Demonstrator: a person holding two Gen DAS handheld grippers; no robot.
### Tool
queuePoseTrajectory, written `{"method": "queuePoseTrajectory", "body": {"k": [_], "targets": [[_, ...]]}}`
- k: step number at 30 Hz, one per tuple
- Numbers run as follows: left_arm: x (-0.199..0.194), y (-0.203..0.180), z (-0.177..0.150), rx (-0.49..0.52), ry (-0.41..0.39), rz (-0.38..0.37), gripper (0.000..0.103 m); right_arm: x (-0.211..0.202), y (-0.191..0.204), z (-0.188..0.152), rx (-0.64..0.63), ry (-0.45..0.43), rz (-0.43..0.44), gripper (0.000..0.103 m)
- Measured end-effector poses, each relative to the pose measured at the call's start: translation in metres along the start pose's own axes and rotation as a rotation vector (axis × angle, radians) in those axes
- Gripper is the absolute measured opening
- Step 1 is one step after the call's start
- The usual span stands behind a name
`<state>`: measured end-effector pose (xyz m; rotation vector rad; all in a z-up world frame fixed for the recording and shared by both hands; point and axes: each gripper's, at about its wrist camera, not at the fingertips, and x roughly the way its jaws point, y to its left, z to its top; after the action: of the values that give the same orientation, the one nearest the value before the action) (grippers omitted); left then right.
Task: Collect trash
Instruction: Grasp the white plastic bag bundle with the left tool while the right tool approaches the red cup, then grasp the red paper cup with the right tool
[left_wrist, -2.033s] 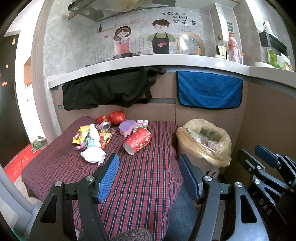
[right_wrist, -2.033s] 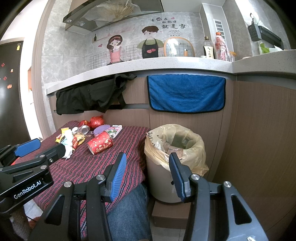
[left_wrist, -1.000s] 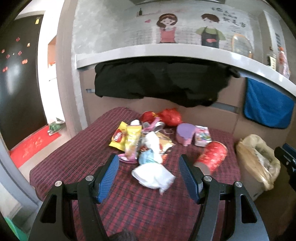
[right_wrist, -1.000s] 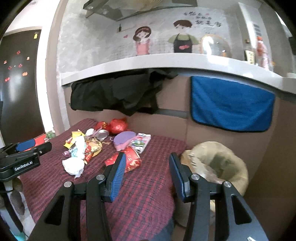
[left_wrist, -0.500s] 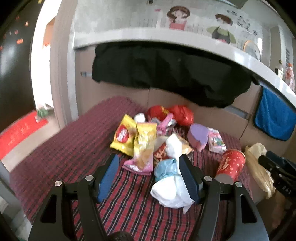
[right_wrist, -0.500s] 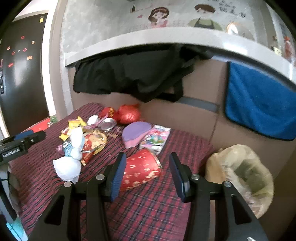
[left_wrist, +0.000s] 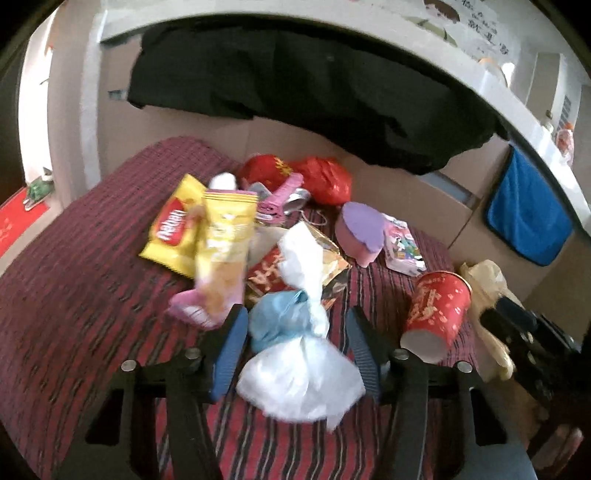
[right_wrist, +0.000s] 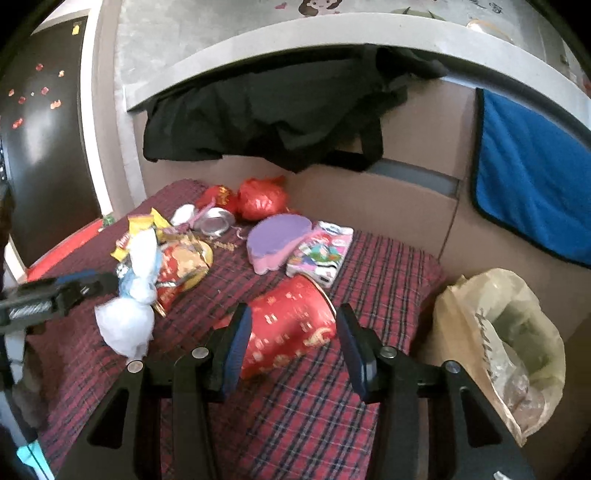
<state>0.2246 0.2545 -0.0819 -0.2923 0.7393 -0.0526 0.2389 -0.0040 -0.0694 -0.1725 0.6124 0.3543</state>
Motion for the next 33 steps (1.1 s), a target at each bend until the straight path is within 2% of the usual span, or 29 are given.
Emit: {"method": "queuePoseTrajectory", "body": {"k": [2, 4, 5, 9, 17, 20, 23, 29, 33], "targets": [[0.017, 0.0, 0.002, -0.007, 0.037, 0.024, 0.056, -0.001, -0.003, -0.003, 0.004, 0.003, -0.006, 0.044], [0.03, -0.001, 0.002, 0.003, 0.059, 0.071, 0.048, -0.001, -0.009, -0.006, 0.02, 0.014, 0.01, 0.044], [0.032, -0.001, 0.002, 0.006, 0.055, 0.075, 0.048, -0.001, -0.01, -0.007, 0.027, 0.023, 0.021, 0.044], [0.02, -0.003, -0.001, 0.02, 0.003, 0.051, 0.042, -0.003, -0.012, -0.013, 0.029, 0.026, 0.021, 0.044], [-0.033, 0.006, -0.002, -0.021, -0.114, 0.028, 0.041, -0.008, -0.014, 0.002, 0.054, -0.011, 0.016, 0.044], [-0.044, 0.012, -0.005, -0.04, -0.125, 0.024, 0.041, -0.002, -0.021, 0.002, 0.115, 0.037, 0.081, 0.044], [-0.045, 0.015, -0.006, -0.046, -0.12, 0.018, 0.041, 0.013, -0.026, -0.006, 0.196, 0.128, 0.179, 0.044], [-0.043, 0.02, -0.009, -0.057, -0.114, 0.017, 0.041, 0.044, -0.021, -0.001, 0.227, 0.177, 0.185, 0.045], [-0.046, 0.023, -0.013, -0.034, -0.149, 0.08, 0.041, 0.065, -0.01, 0.018, 0.21, 0.188, 0.202, 0.05]]}}
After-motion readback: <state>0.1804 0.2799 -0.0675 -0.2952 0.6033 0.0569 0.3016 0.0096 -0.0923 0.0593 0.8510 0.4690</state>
